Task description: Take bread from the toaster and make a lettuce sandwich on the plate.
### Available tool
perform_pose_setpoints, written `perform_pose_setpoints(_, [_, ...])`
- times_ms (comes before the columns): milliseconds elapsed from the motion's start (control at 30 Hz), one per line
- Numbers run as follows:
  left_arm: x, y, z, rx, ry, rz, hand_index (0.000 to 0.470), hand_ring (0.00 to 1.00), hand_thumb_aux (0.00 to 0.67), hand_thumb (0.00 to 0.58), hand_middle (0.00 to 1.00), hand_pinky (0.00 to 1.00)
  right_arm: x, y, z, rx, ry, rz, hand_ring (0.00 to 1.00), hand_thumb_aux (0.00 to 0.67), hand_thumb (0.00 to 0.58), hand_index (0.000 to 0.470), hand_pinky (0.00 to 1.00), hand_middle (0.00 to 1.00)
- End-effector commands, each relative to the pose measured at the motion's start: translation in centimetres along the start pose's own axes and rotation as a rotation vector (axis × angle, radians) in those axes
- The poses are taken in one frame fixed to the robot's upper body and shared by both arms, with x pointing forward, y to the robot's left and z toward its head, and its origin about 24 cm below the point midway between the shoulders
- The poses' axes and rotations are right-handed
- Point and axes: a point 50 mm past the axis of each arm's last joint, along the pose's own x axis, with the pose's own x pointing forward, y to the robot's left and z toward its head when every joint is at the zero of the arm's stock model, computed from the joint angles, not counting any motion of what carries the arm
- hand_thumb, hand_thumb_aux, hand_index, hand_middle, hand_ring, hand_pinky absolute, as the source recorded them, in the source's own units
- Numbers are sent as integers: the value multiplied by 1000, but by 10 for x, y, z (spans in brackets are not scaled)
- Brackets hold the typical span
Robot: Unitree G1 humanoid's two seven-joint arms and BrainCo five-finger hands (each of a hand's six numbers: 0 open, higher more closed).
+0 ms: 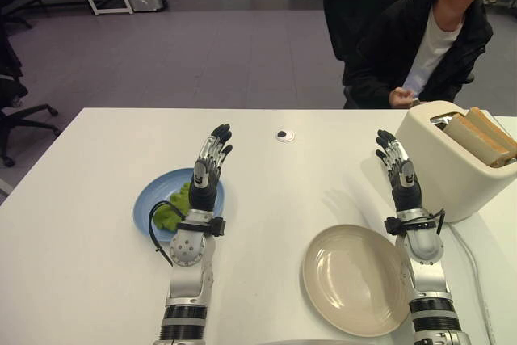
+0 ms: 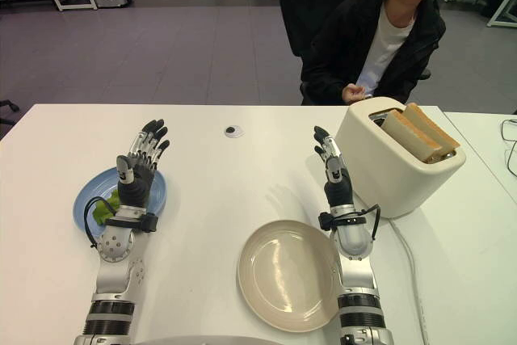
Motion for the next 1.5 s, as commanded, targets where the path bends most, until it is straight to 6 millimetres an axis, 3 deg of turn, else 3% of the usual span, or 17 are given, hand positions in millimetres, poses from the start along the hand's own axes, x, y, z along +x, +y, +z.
perform_pose_setpoints(33, [0,-1,-2,7,16,-10,0,0,0,0,0,0,-1,-2,0,-3,7,-8,0,0,0,0,0,0])
perform_pose_setpoints(900, [1,-2,-1,8,12,-14,0,0,0,0,0,0,0,-4,2,-8,-3,-12,0,0,0,0,0,0])
perform_pose_setpoints(1100, [1,-2,-1,7,10,-15,0,0,0,0,0,0,7,-10,20,-38,-76,-17,0,0,0,0,0,0])
perform_pose_setpoints(1233, [2,-3,-1,7,10,-15,0,0,0,0,0,0,20,-32,55,-187,-193,-50,0,0,0,0,0,0])
perform_pose_setpoints(1500, [3,-5,-2,7,12,-21,0,0,0,0,0,0,32,-111,104,-649,-151,-185,0,0,0,0,0,0])
